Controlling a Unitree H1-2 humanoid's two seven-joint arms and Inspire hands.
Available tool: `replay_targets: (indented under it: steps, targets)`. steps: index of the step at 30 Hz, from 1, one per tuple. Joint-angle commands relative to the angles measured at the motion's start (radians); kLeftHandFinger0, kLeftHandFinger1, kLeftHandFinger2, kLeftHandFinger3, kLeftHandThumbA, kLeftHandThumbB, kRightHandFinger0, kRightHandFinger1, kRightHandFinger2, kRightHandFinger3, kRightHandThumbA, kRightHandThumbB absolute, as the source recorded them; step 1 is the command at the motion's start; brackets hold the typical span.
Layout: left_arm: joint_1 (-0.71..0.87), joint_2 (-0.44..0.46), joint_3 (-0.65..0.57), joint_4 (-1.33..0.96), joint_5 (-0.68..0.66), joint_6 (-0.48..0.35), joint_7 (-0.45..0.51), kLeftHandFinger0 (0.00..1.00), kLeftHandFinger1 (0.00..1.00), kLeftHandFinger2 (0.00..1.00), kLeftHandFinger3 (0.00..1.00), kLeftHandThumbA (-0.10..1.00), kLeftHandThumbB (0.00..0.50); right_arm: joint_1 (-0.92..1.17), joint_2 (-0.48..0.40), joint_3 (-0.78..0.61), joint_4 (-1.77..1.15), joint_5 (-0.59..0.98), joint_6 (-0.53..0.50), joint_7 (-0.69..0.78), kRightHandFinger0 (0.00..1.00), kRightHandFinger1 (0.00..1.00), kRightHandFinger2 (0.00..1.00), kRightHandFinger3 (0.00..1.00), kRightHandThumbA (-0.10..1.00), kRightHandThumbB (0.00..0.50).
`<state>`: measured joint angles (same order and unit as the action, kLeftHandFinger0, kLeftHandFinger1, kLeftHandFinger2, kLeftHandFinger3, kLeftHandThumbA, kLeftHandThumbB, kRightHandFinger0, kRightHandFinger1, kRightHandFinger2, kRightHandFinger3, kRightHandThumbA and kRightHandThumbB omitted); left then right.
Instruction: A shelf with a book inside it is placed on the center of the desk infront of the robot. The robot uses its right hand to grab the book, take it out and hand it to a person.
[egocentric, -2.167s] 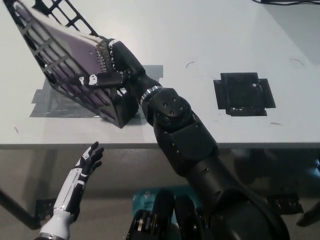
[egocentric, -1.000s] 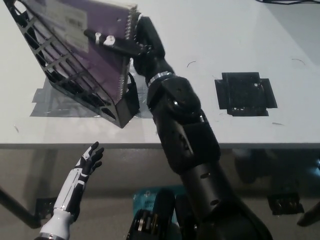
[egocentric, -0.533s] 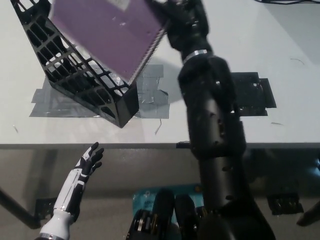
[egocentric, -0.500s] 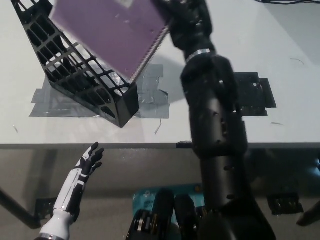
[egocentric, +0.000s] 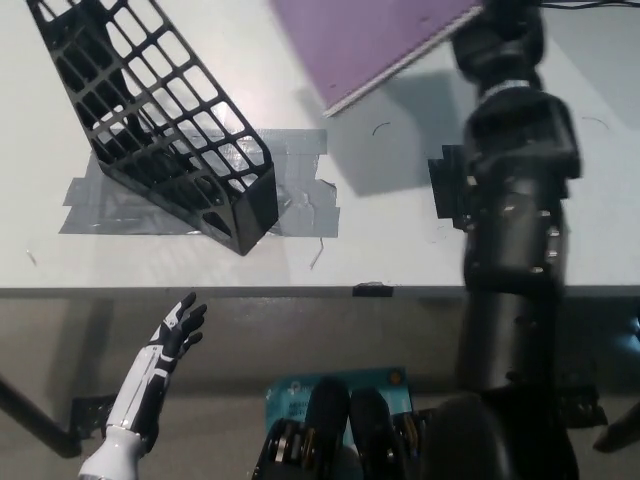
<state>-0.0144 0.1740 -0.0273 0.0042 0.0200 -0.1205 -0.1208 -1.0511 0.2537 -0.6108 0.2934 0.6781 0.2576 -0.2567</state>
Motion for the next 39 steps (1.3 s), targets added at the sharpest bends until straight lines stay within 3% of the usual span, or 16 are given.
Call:
replay_targets:
  steps: [1, 17, 27, 28, 29, 30, 31, 32, 33, 36, 39]
  targets:
    - [0.018, 0.014, 0.004, -0.041, -0.012, -0.014, -0.014, 1.0, 1.0, 1.0, 1.0, 1.0, 0.25, -0.099, -0.034, -0.057, -0.038, 0.201, -0.02, -0.012, 0.0, 0.0, 0.0, 0.0, 1.0, 0.0]
    - [0.023, 0.015, 0.002, -0.045, -0.014, -0.017, -0.016, 1.0, 1.0, 1.0, 1.0, 1.0, 0.249, -0.004, -0.069, -0.017, 0.28, 0.07, -0.164, 0.034, 0.0, 0.0, 0.0, 0.02, 0.98, 0.0]
    - [0.011, 0.014, 0.003, -0.036, -0.021, -0.019, -0.018, 1.0, 1.0, 1.0, 1.0, 1.0, 0.25, -0.016, -0.084, -0.026, 0.414, 0.107, -0.188, 0.032, 0.0, 0.0, 0.0, 0.03, 0.94, 0.0]
    - [0.013, 0.014, 0.003, -0.04, -0.022, -0.015, -0.018, 1.0, 1.0, 1.0, 1.0, 1.0, 0.251, -0.003, -0.085, -0.013, 0.407, 0.106, -0.176, 0.056, 0.36, 0.47, 0.53, 0.61, 0.96, 0.184]
    - [0.014, 0.013, 0.003, -0.042, -0.023, -0.012, -0.019, 1.0, 1.0, 1.0, 1.0, 1.0, 0.251, 0.004, -0.086, -0.004, 0.403, 0.103, -0.172, 0.075, 0.36, 0.47, 0.53, 0.61, 0.96, 0.184]
    - [0.014, 0.013, 0.003, -0.043, -0.024, -0.011, -0.019, 1.0, 1.0, 1.0, 1.0, 1.0, 0.252, 0.009, -0.087, 0.002, 0.402, 0.102, -0.171, 0.088, 0.41, 0.54, 0.58, 0.67, 0.99, 0.204]
    - [0.014, 0.014, 0.003, -0.042, -0.023, -0.012, -0.018, 1.0, 1.0, 1.0, 1.0, 1.0, 0.252, 0.029, -0.093, 0.029, 0.388, 0.114, -0.165, 0.195, 1.0, 1.0, 1.0, 1.0, 1.0, 0.358]
    - [0.013, 0.014, 0.003, -0.041, -0.022, -0.013, -0.018, 1.0, 1.0, 1.0, 1.0, 1.0, 0.252, 0.043, -0.099, 0.05, 0.38, 0.125, -0.161, 0.281, 1.0, 1.0, 1.0, 1.0, 1.0, 0.35]
    - [0.014, 0.014, 0.003, -0.042, -0.023, -0.013, -0.018, 1.0, 1.0, 1.0, 1.0, 1.0, 0.253, 0.054, -0.11, 0.081, 0.372, 0.114, -0.164, 0.348, 1.0, 1.0, 1.0, 1.0, 1.0, 0.417]
    - [0.016, 0.013, 0.004, -0.044, -0.028, -0.012, -0.019, 1.0, 1.0, 1.0, 1.0, 1.0, 0.253, 0.07, -0.12, 0.117, 0.326, 0.114, -0.153, 0.408, 1.0, 1.0, 1.0, 1.0, 1.0, 0.48]
    - [0.014, 0.014, 0.005, -0.04, -0.031, -0.014, -0.021, 1.0, 1.0, 1.0, 1.0, 1.0, 0.257, 0.102, -0.122, 0.153, 0.226, 0.119, -0.129, 0.421, 1.0, 1.0, 1.0, 1.0, 1.0, 0.491]
